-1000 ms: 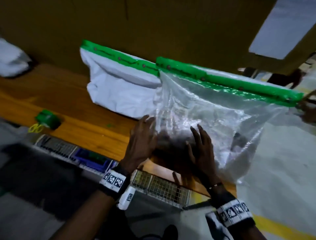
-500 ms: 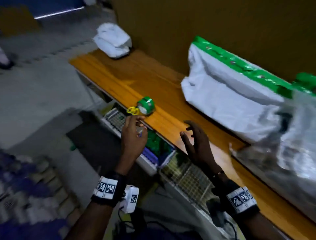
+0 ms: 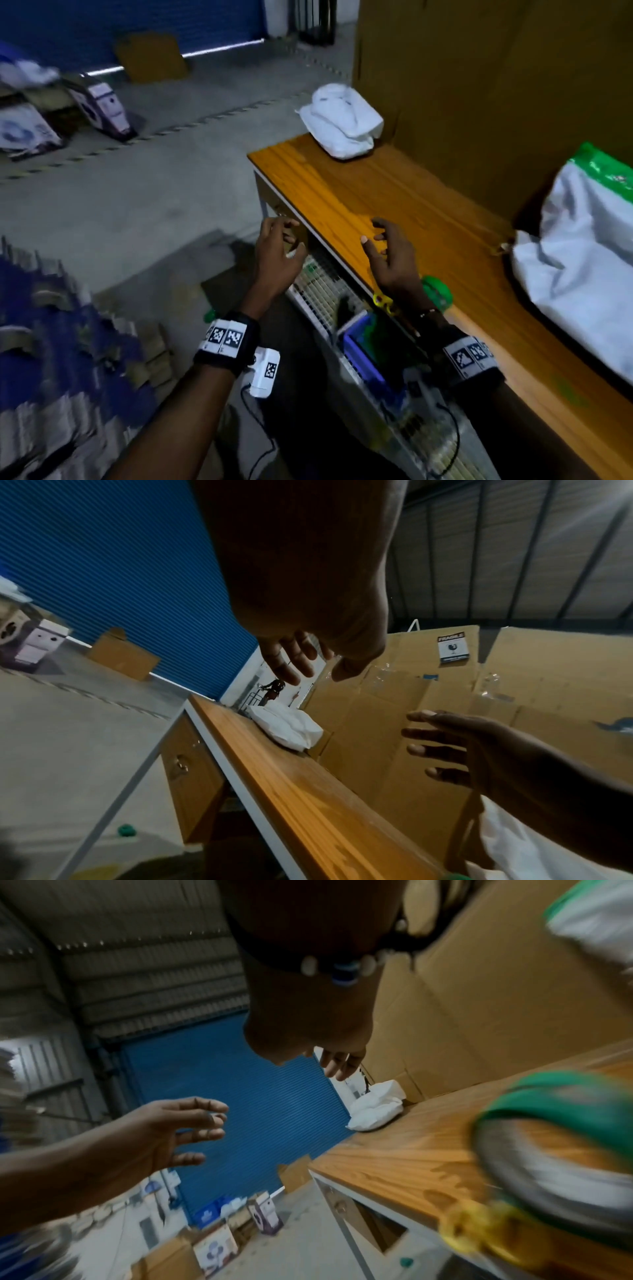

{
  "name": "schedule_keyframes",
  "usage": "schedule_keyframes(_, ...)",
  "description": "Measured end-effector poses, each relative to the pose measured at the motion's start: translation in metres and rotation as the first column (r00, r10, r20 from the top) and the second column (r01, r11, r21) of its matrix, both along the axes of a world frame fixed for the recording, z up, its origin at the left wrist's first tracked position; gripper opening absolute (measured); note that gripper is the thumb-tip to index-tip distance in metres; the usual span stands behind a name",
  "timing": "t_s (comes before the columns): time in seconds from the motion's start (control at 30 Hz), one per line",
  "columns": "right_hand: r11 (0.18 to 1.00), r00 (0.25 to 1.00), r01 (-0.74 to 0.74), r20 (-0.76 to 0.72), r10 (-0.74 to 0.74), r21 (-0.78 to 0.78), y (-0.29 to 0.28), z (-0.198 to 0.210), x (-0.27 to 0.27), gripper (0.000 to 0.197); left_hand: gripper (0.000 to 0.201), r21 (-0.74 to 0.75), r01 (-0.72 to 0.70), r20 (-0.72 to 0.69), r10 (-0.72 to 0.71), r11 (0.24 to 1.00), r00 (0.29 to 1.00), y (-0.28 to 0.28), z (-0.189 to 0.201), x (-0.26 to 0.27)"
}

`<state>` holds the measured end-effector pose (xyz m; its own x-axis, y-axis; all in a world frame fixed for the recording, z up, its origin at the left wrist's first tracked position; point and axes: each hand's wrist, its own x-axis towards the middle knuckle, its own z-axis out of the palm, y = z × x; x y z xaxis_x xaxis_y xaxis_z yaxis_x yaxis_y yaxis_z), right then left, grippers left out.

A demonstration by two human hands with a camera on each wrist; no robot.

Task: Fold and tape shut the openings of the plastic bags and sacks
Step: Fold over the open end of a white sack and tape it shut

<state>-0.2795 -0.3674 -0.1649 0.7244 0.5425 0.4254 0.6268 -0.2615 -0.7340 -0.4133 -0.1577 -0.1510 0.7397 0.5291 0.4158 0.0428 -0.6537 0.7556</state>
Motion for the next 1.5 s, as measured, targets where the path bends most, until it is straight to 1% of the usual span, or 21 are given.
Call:
schedule_keyframes(0.1, 0.999, 0.999, 0.029, -0.037, -0.028, 0.017, 0.064, -0.005, 0.057, 0.045, 0.04, 0.08, 0.059, -0.081, -0.052, 0.995, 0.995, 0.075, 0.004, 0.054)
schedule_keyframes(0.17, 0.998, 0.996, 0.052, -0.069, -0.051, 0.019, 0.104, -0.005, 0.099, 0.045, 0.043, 0.139, 0.087, -0.108, -0.072, 0.986, 0.992, 0.123, 0.01, 0.093)
schedule_keyframes(0.3, 0.989, 0.983, 0.146, -0.114, -0.144, 0.007, 0.168, -0.001, 0.18, 0.046, 0.044, 0.165, 0.128, -0.096, -0.113, 0.978, 0.989, 0.203, 0.023, 0.164)
schedule_keyframes(0.37, 0.98, 0.971, 0.2, -0.136, -0.199, -0.007, 0.193, -0.002, 0.216, 0.05, 0.046, 0.164, 0.16, -0.132, -0.139, 0.973, 0.981, 0.239, 0.023, 0.202)
schedule_keyframes(0.4, 0.976, 0.969, 0.219, -0.118, -0.219, -0.009, 0.204, -0.003, 0.232, 0.054, 0.046, 0.165, 0.171, -0.149, -0.147, 0.971, 0.978, 0.256, 0.023, 0.221)
schedule_keyframes(0.47, 0.97, 0.967, 0.242, -0.082, -0.243, -0.017, 0.222, -0.005, 0.261, 0.057, 0.048, 0.163, 0.196, -0.187, -0.165, 0.967, 0.968, 0.285, 0.024, 0.261)
schedule_keyframes(0.53, 0.967, 0.963, 0.253, -0.089, -0.253, -0.019, 0.238, -0.006, 0.288, 0.058, 0.048, 0.147, 0.235, -0.206, -0.202, 0.961, 0.957, 0.311, 0.026, 0.302)
schedule_keyframes(0.67, 0.94, 0.936, 0.337, -0.089, -0.34, -0.046, 0.268, -0.005, 0.346, 0.056, 0.052, 0.135, 0.31, -0.258, -0.269, 0.941, 0.928, 0.362, 0.032, 0.39)
schedule_keyframes(0.77, 0.923, 0.917, 0.381, -0.111, -0.384, -0.047, 0.291, -0.011, 0.389, 0.055, 0.044, 0.145, 0.334, -0.293, -0.282, 0.931, 0.913, 0.398, 0.027, 0.465)
schedule_keyframes(0.83, 0.892, 0.883, 0.445, -0.128, -0.452, -0.078, 0.309, -0.017, 0.416, 0.052, 0.044, 0.132, 0.35, -0.335, -0.291, 0.927, 0.896, 0.422, 0.021, 0.519)
schedule_keyframes(0.93, 0.817, 0.808, 0.564, -0.125, -0.576, -0.121, 0.331, -0.029, 0.454, 0.052, 0.049, 0.111, 0.372, -0.386, -0.305, 0.922, 0.871, 0.449, 0.012, 0.597)
schedule_keyframes(1.03, 0.742, 0.723, 0.633, -0.176, -0.668, -0.219, 0.349, -0.042, 0.48, 0.056, 0.05, 0.064, 0.371, -0.41, -0.315, 0.926, 0.856, 0.464, 0.008, 0.662)
schedule_keyframes(1.1, 0.688, 0.675, 0.66, -0.164, -0.719, -0.302, 0.359, -0.051, 0.493, 0.059, 0.05, 0.053, 0.4, -0.425, -0.342, 0.915, 0.838, 0.473, 0.004, 0.7)
schedule_keyframes(1.17, 0.643, 0.646, 0.68, -0.127, -0.752, -0.352, 0.366, -0.06, 0.5, 0.06, 0.05, 0.086, 0.436, -0.462, -0.352, 0.896, 0.814, 0.479, -0.006, 0.735)
schedule_keyframes(1.23, 0.613, 0.62, 0.703, -0.112, -0.777, -0.36, 0.37, -0.065, 0.502, 0.054, 0.05, 0.117, 0.475, -0.522, -0.353, 0.872, 0.777, 0.483, -0.018, 0.766)
schedule_keyframes(1.3, 0.576, 0.584, 0.737, -0.097, -0.806, -0.353, 0.369, -0.063, 0.501, 0.043, 0.054, 0.113, 0.52, -0.57, -0.374, 0.846, 0.732, 0.487, -0.028, 0.791)
schedule_keyframes(1.37, 0.558, 0.564, 0.763, -0.087, -0.821, -0.326, 0.363, -0.062, 0.5, 0.036, 0.057, 0.121, 0.588, -0.619, -0.402, 0.8, 0.674, 0.49, -0.035, 0.81)
schedule_keyframes(1.43, 0.551, 0.552, 0.778, -0.09, -0.829, -0.303, 0.353, -0.054, 0.497, 0.033, 0.058, 0.137, 0.661, -0.645, -0.441, 0.738, 0.625, 0.49, -0.036, 0.821)
schedule_keyframes(1.47, 0.547, 0.546, 0.786, -0.089, -0.833, -0.289, 0.346, -0.048, 0.495, 0.032, 0.056, 0.136, 0.682, -0.641, -0.461, 0.718, 0.613, 0.488, -0.035, 0.824)
schedule_keyframes(1.5, 0.543, 0.542, 0.79, -0.09, -0.835, -0.284, 0.34, -0.038, 0.493, 0.032, 0.054, 0.125, 0.684, -0.639, -0.469, 0.719, 0.61, 0.486, -0.031, 0.825)
